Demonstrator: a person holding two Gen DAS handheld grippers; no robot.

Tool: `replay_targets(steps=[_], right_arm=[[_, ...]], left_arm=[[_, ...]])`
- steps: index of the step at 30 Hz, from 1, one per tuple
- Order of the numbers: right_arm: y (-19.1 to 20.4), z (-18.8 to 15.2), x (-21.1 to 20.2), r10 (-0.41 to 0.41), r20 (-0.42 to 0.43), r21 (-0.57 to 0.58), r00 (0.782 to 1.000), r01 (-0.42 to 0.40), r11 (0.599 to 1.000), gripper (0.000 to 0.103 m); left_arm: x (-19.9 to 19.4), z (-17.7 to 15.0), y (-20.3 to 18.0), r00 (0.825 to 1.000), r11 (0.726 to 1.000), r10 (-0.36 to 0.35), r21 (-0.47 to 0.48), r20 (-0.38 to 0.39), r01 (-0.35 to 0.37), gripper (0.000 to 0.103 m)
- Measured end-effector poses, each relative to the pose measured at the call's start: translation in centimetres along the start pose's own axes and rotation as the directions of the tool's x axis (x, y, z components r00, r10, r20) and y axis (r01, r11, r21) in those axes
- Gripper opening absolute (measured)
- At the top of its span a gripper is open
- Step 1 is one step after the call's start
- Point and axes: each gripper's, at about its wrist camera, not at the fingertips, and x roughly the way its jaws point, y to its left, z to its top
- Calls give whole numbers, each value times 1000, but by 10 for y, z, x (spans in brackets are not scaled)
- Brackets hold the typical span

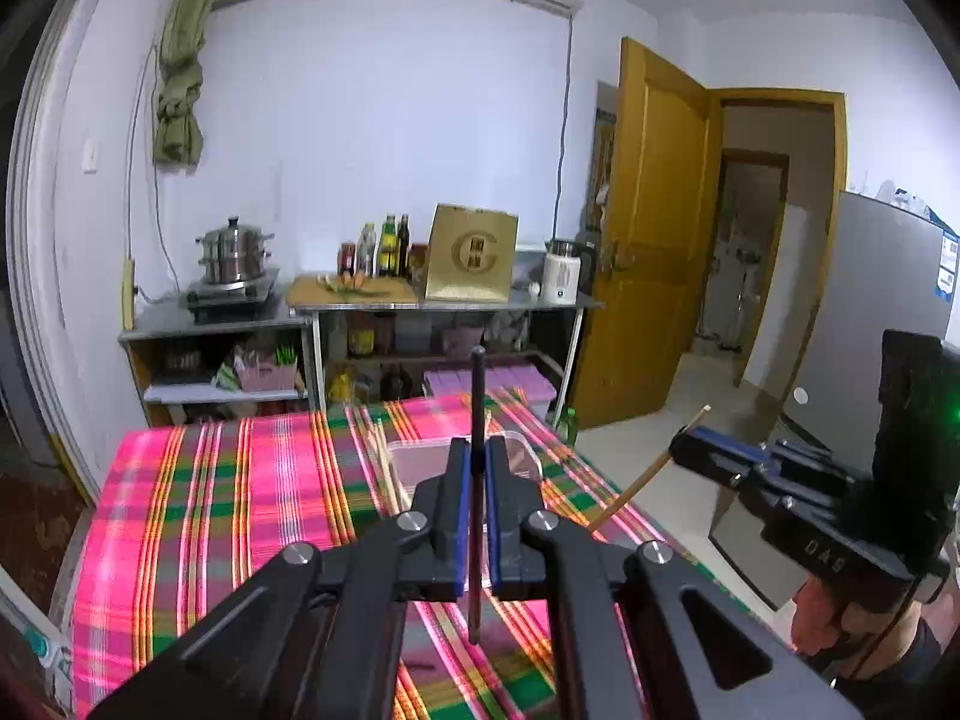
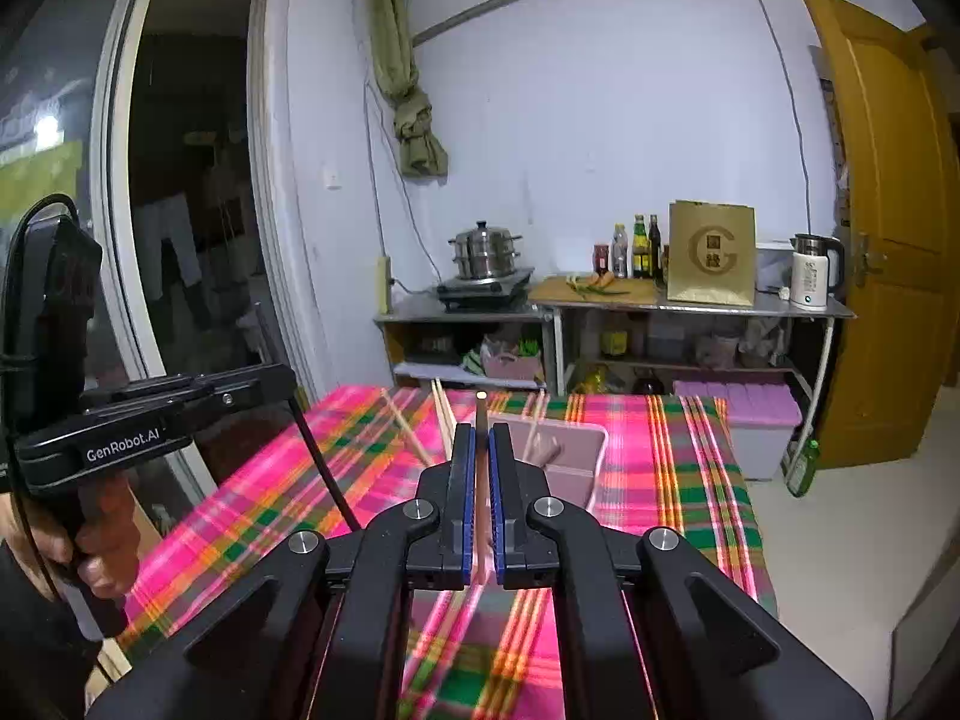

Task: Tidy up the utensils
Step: 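Lift the left tool's dark chopstick over the basket while the right tool carries its chopstick there, then lower the left tool's dark chopstick into the basket while the right tool releases its chopstick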

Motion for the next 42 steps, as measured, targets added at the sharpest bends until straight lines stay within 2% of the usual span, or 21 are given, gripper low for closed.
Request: replay_targets(steps=[6, 13, 30, 36, 42], right_arm=[[-1, 17, 21, 2, 24, -6, 1000, -2, 1000, 4], [-9, 27, 45, -1, 45, 19, 999, 0, 1000, 4], [-20, 5, 110, -28, -25, 36, 999, 29, 999, 4], [-24, 2, 116, -32, -37, 38, 999, 33, 999, 4], [-27, 3, 116, -32, -38, 46, 999, 34, 998, 4]], left_arm=[[12, 25, -1, 999, 1000, 7, 30, 45, -8, 5], [32, 39, 3, 997, 999, 11, 44, 72, -14, 5], [93, 21, 22, 1000, 999, 8, 46, 30, -10, 5], [93, 36, 23, 1000, 1000, -17, 19, 19, 17, 5], [74, 52, 15, 995, 998, -21, 63, 94, 15, 5]])
